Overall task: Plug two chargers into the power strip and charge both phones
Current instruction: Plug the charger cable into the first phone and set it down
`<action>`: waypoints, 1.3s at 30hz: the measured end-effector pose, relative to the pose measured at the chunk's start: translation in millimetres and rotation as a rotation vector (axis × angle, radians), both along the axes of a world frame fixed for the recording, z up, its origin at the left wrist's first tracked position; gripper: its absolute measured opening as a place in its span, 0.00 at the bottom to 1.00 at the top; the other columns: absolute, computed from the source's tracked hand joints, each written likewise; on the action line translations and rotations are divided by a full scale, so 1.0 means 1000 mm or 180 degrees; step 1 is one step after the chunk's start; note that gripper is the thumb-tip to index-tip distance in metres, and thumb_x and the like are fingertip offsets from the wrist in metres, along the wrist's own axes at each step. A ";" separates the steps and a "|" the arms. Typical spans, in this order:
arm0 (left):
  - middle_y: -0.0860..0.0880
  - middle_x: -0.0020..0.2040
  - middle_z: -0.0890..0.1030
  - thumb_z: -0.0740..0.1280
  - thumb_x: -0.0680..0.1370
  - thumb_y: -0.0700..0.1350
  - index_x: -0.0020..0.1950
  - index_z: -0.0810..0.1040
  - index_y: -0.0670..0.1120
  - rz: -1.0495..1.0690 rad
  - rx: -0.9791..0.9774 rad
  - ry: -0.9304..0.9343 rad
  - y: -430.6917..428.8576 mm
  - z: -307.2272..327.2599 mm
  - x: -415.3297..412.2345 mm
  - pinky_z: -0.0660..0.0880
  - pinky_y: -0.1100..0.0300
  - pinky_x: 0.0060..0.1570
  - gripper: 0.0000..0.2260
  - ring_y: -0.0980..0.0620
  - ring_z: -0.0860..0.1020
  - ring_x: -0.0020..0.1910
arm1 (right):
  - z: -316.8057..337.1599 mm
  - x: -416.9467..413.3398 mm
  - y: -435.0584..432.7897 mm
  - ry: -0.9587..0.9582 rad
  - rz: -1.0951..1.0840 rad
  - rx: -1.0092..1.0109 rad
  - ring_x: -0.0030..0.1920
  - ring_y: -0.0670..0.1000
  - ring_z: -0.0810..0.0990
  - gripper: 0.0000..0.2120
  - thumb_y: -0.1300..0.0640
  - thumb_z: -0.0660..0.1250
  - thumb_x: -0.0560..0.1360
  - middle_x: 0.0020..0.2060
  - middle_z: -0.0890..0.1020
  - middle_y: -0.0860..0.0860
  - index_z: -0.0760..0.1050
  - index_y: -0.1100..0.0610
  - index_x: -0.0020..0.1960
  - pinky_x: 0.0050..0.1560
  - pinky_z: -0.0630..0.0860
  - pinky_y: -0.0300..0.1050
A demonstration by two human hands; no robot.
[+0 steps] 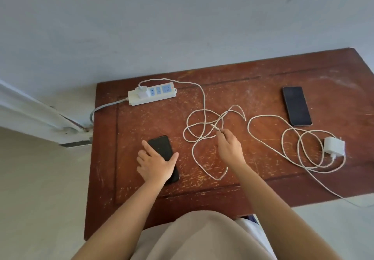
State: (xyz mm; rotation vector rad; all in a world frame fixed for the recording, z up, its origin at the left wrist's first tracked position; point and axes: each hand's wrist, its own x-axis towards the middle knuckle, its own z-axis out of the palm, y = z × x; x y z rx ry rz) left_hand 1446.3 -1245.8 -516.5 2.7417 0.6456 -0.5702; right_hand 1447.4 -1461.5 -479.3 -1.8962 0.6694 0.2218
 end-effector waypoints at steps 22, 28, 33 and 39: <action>0.44 0.58 0.81 0.78 0.61 0.57 0.68 0.72 0.46 0.1911 -0.3444 -0.0367 0.027 0.053 0.065 0.79 0.53 0.42 0.38 0.46 0.81 0.54 | 0.025 -0.013 0.075 -0.0618 0.0733 0.0671 0.22 0.44 0.59 0.11 0.49 0.65 0.82 0.21 0.64 0.42 0.85 0.48 0.47 0.23 0.58 0.39; 0.50 0.60 0.81 0.77 0.70 0.61 0.64 0.74 0.55 0.1858 -0.4277 -0.0679 0.018 0.060 0.060 0.80 0.51 0.53 0.27 0.48 0.79 0.60 | 0.029 -0.009 0.068 -0.0575 -0.0033 0.1588 0.24 0.46 0.59 0.10 0.48 0.67 0.81 0.23 0.63 0.46 0.86 0.48 0.54 0.27 0.60 0.44; 0.45 0.62 0.84 0.71 0.72 0.67 0.65 0.78 0.56 0.1785 -0.5161 -0.0368 0.011 0.064 0.052 0.80 0.44 0.60 0.26 0.45 0.83 0.60 | 0.030 -0.012 0.064 -0.0359 -0.0453 0.2557 0.24 0.44 0.60 0.14 0.50 0.67 0.81 0.24 0.60 0.45 0.84 0.57 0.60 0.26 0.65 0.36; 0.41 0.69 0.79 0.67 0.68 0.75 0.70 0.77 0.48 0.1780 -0.6461 -0.0174 0.015 0.070 0.062 0.73 0.37 0.67 0.41 0.39 0.77 0.69 | 0.041 -0.018 0.069 -0.0153 -0.0231 0.2704 0.27 0.45 0.57 0.18 0.48 0.67 0.80 0.30 0.57 0.48 0.82 0.57 0.64 0.27 0.65 0.36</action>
